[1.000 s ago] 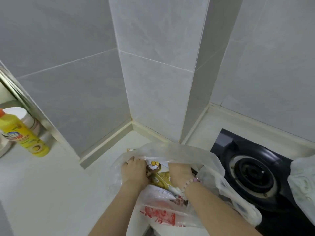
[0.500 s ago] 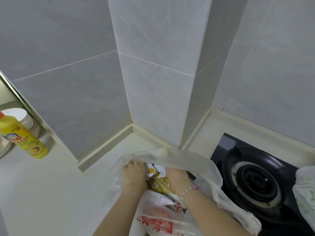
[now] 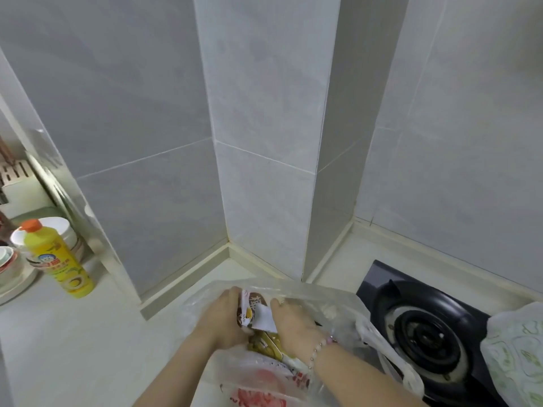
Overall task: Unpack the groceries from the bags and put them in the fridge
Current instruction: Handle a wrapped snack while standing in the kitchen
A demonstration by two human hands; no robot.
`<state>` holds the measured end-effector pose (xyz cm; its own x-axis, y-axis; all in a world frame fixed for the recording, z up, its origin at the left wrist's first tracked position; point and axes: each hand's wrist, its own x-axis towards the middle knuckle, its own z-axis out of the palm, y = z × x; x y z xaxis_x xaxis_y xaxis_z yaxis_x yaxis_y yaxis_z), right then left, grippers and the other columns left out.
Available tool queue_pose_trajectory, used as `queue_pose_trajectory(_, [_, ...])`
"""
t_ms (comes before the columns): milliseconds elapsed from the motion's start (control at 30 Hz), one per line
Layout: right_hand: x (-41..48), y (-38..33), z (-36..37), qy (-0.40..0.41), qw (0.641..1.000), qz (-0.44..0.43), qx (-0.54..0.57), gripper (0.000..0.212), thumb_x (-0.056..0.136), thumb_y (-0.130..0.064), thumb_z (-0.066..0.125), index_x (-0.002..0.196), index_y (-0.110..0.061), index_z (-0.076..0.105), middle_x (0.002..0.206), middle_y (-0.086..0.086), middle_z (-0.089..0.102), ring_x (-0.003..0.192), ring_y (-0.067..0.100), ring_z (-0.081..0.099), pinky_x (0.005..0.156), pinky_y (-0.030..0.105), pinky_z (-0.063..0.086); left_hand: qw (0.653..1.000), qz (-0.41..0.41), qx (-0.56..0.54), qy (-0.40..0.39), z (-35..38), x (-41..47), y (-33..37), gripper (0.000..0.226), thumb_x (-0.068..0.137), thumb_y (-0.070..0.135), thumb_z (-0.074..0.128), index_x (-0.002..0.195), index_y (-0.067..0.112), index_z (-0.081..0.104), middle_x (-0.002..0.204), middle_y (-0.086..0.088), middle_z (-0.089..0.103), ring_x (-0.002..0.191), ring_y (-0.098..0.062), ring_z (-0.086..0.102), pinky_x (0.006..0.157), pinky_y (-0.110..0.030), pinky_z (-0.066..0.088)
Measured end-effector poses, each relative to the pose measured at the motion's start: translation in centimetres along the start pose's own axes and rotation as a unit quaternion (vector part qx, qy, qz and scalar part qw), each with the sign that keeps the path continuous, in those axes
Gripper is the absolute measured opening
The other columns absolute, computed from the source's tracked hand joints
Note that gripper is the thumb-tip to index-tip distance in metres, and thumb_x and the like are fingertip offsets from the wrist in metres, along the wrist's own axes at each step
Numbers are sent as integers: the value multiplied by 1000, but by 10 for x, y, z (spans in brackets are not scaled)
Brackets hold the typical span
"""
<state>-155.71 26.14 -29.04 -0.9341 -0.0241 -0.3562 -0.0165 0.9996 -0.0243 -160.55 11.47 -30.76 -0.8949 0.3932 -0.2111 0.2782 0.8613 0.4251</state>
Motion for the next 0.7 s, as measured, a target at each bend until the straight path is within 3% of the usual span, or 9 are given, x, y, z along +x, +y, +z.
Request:
queue_pose_trajectory(100, [-16, -1, -14, -15, 999, -28, 5, 47, 85, 4, 57, 128, -2, 39, 127, 17, 47, 113, 29, 51, 71, 33, 40, 996, 27, -31, -85, -25, -14, 5, 54, 66, 27, 76, 103, 28, 38, 101, 6, 53, 92, -15, 55, 64, -17, 40])
queue_pose_trajectory(200, [-29, -7, -30, -24, 998, -65, -4, 38, 86, 1, 56, 122, -5, 44, 111, 17, 51, 84, 27, 53, 52, 26, 34, 990, 31, -13, -135, -62, -28, 21, 62, 60, 39, 77, 111, 22, 46, 102, 7, 51, 89, -12, 52, 70, -22, 42])
queue_pose_trajectory(300, [-37, -16, -52, 1, 996, -87, 35, 37, 84, -1, 57, 119, -6, 46, 104, 15, 53, 83, 28, 52, 60, 32, 43, 992, 44, -83, -82, -101, -37, 31, 72, 48, 47, 71, 111, 18, 51, 100, 1, 56, 76, -11, 51, 66, -20, 43])
queue_pose_trajectory(367, [-40, -24, -71, 12, 993, -107, 39, 34, 84, -4, 58, 115, -7, 46, 97, 11, 52, 80, 25, 49, 54, 29, 41, 991, 40, -130, -21, -126, -42, 30, 52, 64, 31, 75, 108, 17, 51, 92, -2, 58, 69, -13, 52, 58, -14, 42])
queue_pose_trajectory(467, [-45, -41, -104, 46, 988, -143, 46, 20, 83, -14, 63, 93, -12, 46, 83, 4, 46, 79, 22, 50, 55, 26, 39, 981, 9, -168, 94, -157, -51, 14, 37, 74, 11, 72, 102, 17, 48, 86, -3, 56, 68, -18, 53, 59, -21, 44])
queue_pose_trajectory(600, [-53, -64, -154, 117, 979, -165, 25, 28, 80, -11, 61, 68, -17, 37, 72, 2, 47, 74, 24, 51, 54, 25, 38, 970, -57, -148, 183, -185, -75, -24, 32, 64, 15, 72, 86, 15, 48, 72, 1, 54, 56, -16, 51, 57, -26, 42])
queue_pose_trajectory(633, [-57, -70, -165, 140, 976, -169, 8, 25, 81, -9, 59, 69, -17, 38, 73, 2, 47, 76, 25, 50, 53, 26, 37, 971, -69, -121, 192, -189, -84, -32, 31, 64, 15, 72, 83, 15, 48, 73, 1, 53, 58, -15, 50, 58, -25, 42])
queue_pose_trajectory(700, [-63, -83, -182, 179, 968, -173, -21, 13, 83, -7, 57, 93, -13, 51, 94, 5, 56, 87, 27, 54, 62, 29, 41, 977, -78, -36, 193, -195, -104, -45, 32, 61, 16, 71, 83, 15, 48, 78, 0, 55, 66, -17, 52, 61, -28, 43])
